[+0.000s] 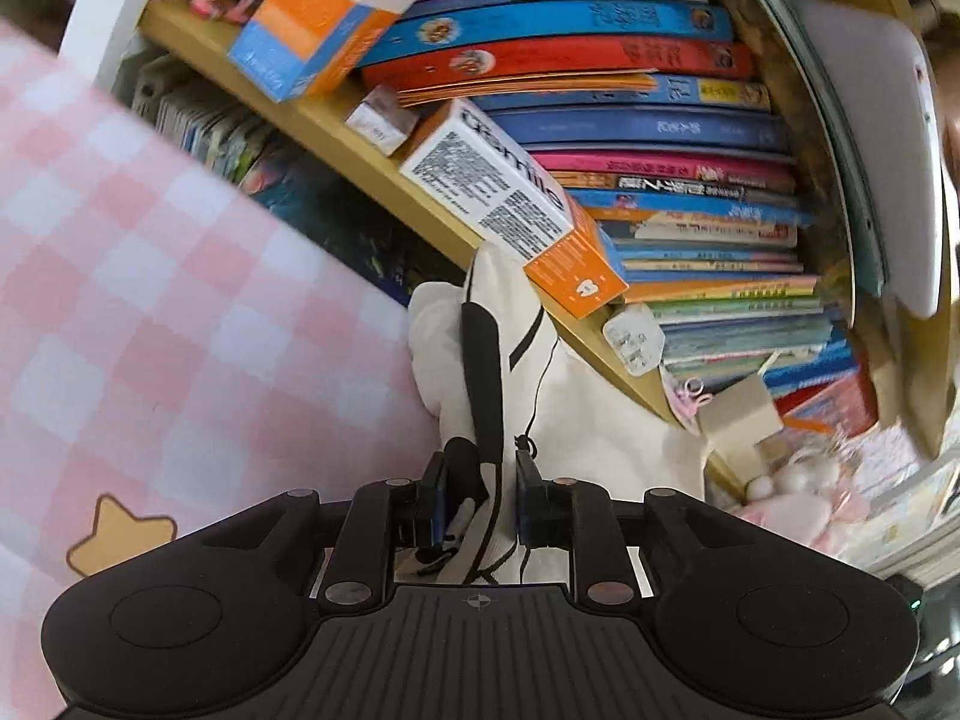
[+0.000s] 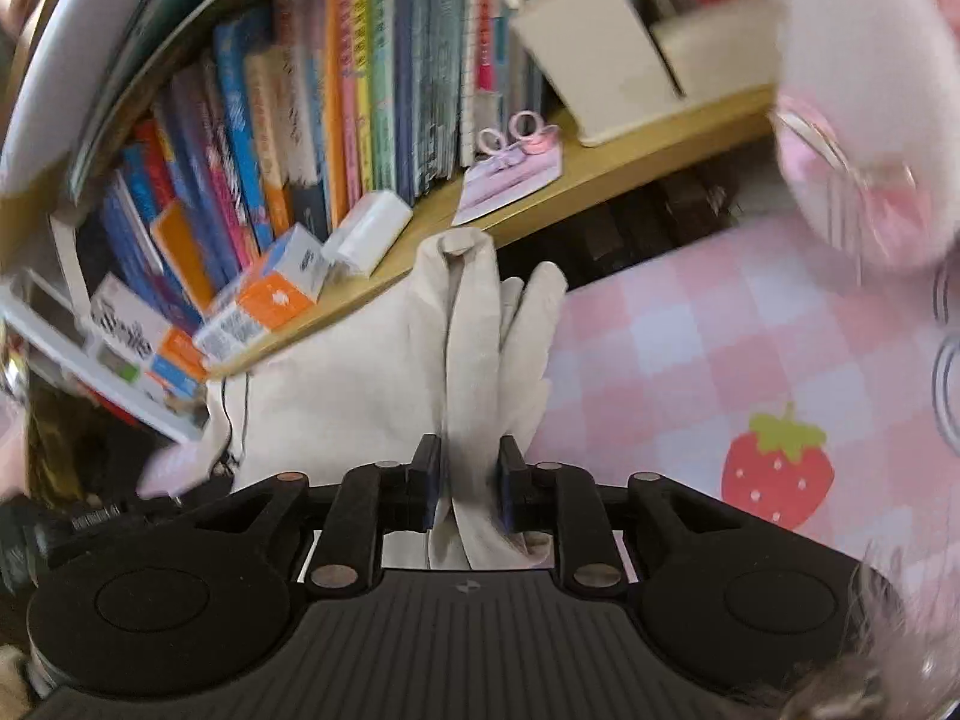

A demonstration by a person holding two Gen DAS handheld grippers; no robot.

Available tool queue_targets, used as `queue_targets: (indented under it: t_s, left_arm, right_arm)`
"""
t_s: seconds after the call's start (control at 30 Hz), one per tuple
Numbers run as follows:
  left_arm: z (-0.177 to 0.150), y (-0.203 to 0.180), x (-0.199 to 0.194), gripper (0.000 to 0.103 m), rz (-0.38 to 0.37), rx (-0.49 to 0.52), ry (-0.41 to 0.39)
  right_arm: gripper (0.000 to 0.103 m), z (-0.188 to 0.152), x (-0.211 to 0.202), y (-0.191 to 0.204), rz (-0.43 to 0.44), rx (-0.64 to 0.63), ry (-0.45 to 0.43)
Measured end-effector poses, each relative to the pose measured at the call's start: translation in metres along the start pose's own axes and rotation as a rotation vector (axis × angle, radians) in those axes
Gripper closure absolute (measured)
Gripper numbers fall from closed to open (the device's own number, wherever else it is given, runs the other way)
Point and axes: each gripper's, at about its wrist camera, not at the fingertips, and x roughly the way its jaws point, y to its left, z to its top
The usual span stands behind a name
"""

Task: Fold clothes
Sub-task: 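Carry the held shirt with both grippers toward the bookshelf and lay it down, then open both grippers and pull them back from the folded shirt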

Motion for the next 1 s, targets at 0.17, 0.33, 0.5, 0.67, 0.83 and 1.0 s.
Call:
queue_targets:
  t_s: [0.17,0.33,0.5,0.67,0.83,1.0]
  left_arm:
    - [-0.001,-0.014,-0.001,0.077,0.054,0.091,-0.001]
    - [-0.002,-0.035,-0.016,0.069,0.153,0.206,-0.051]
    - [-0.010,-0.053,-0.044,0.069,0.197,0.260,-0.131]
    - [-0.036,-0.084,-0.061,0.049,0.297,0.347,-0.150]
    - [-0.074,-0.113,-0.077,0.024,0.376,0.428,-0.171]
    - [-0.111,-0.140,-0.088,0.021,0.431,0.485,-0.160]
  right_arm:
    - [0.082,-0.001,0.001,-0.001,-0.001,0.024,0.003]
    - [0.065,0.001,-0.009,0.003,-0.035,0.001,-0.005]
    - [0.059,-0.001,-0.035,0.008,-0.049,-0.041,-0.040]
    - [0.044,-0.012,-0.059,0.024,-0.120,-0.112,-0.087]
    - [0.026,-0.036,-0.080,0.049,-0.223,-0.234,-0.094]
    - [0.015,-0.070,-0.097,0.074,-0.296,-0.382,-0.112]
